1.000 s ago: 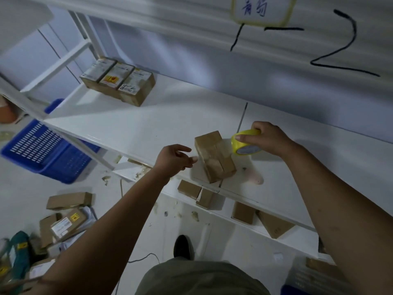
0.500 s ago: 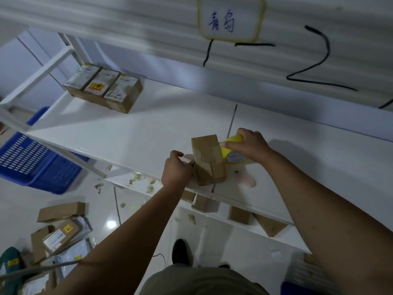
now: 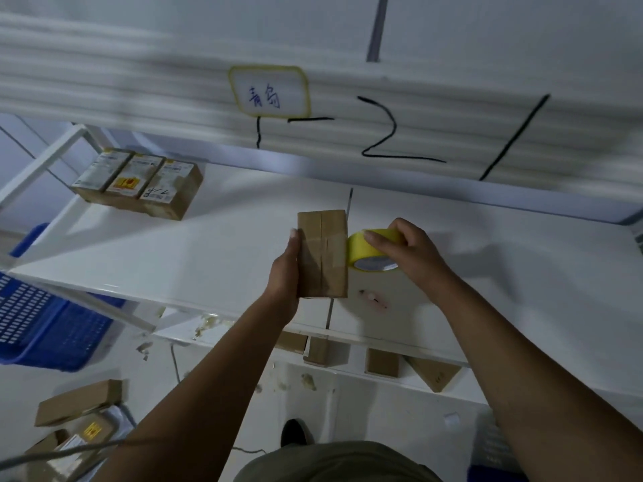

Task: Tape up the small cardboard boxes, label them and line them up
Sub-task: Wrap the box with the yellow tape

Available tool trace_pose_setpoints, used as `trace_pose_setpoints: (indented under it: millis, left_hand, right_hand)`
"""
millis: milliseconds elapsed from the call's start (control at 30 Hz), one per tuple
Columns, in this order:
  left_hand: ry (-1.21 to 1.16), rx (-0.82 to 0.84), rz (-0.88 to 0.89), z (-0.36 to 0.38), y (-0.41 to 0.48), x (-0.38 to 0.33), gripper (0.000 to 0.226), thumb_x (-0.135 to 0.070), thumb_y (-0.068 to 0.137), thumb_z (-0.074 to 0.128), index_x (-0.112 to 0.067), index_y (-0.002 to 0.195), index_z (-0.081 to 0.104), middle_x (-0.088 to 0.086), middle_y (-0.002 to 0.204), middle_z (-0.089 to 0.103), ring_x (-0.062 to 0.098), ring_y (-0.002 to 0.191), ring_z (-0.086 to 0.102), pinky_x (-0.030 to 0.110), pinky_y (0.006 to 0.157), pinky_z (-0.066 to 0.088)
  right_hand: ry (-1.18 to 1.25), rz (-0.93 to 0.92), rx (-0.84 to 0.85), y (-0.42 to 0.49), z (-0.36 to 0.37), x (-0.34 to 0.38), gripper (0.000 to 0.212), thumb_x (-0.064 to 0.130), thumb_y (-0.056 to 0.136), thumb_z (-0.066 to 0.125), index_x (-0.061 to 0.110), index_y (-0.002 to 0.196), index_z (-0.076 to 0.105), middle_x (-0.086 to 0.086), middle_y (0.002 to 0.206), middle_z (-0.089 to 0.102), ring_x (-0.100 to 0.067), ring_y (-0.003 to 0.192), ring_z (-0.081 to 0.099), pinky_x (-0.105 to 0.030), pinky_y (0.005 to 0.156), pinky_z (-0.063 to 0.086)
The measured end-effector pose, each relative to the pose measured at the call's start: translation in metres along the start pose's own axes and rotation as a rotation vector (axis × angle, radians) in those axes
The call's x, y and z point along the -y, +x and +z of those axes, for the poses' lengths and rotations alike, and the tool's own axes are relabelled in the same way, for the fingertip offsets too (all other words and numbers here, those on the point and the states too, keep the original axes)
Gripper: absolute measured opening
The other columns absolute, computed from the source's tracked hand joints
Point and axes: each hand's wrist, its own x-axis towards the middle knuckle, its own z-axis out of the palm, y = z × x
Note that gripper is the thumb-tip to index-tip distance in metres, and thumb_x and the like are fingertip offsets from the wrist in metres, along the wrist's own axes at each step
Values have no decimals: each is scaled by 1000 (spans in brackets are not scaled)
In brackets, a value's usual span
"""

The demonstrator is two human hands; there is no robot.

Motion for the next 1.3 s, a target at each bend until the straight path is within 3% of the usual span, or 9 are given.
trace_pose_setpoints:
  millis: [233,367,467,600,733,900,1067,1167,1300]
  left_hand:
    - [199,59,72,-2,-11,-5,62,-68,96,54,-12,113,74,13,109,80,29,100,78,48,89,63]
    - [183,-20,68,-5,-17,0,63,-63,92,66,-1,106,75,20,102,79,37,98,77,55,93,61]
    - [103,-49,65,-11,-20,-4,60,-59,91,68,-2,110,73,19,105,79,36,97,77,51,91,62]
    - [100,149,35,-31,-23,-14,78,-70,87,60,-8,135,63,23,128,71,39,114,71,51,99,58]
    - [-43,407,-97,-26,-32,-9,67,-67,102,40,-13,137,62,14,114,72,24,91,74,35,73,61]
    - [-124,483,-173,-9,-36,2,59,-59,110,34,-14,121,71,12,105,71,23,84,71,32,73,60]
    - [307,349,120,-12,-34,-2,52,-55,107,40,-17,123,72,18,117,73,37,105,70,46,86,57]
    - [571,84,319,-8,-31,-13,37,-36,107,55,-3,105,70,12,90,74,36,91,69,37,73,55]
    - [678,221,179,0,-54,-38,79,-85,87,40,-18,114,72,4,104,76,22,93,75,31,74,61]
  right_hand:
    - [155,-40,41,-40,-24,0,51,64,94,61,21,68,52,-1,67,44,-18,70,46,-41,73,36]
    - [293,5,103,-57,-14,-7,77,74,83,69,-2,92,66,-24,88,63,-24,88,59,-44,86,43]
    - [327,-53,9,-62,-9,-6,67,65,87,70,3,73,52,-11,72,45,-20,74,47,-38,73,34]
    - [-31,-92,-118,-69,-12,-9,61,61,84,70,22,58,31,9,60,21,-10,57,29,-34,59,25]
    - [-87,-80,-97,-73,6,-8,59,52,92,73,22,58,34,10,57,27,-8,54,33,-31,58,27]
    - [-133,-9,-104,-70,21,12,52,57,89,71,21,59,48,10,52,40,-5,53,43,-27,56,32]
    - [-160,-16,-181,-74,27,13,46,50,93,71,20,63,52,6,57,46,-6,55,45,-23,54,33]
    - [-222,-40,-243,-76,33,8,50,49,93,71,18,62,48,6,54,40,-8,52,42,-29,54,32]
    - [-452,-78,-321,-80,39,11,45,53,95,64,19,69,52,8,56,53,-10,54,55,-27,53,40]
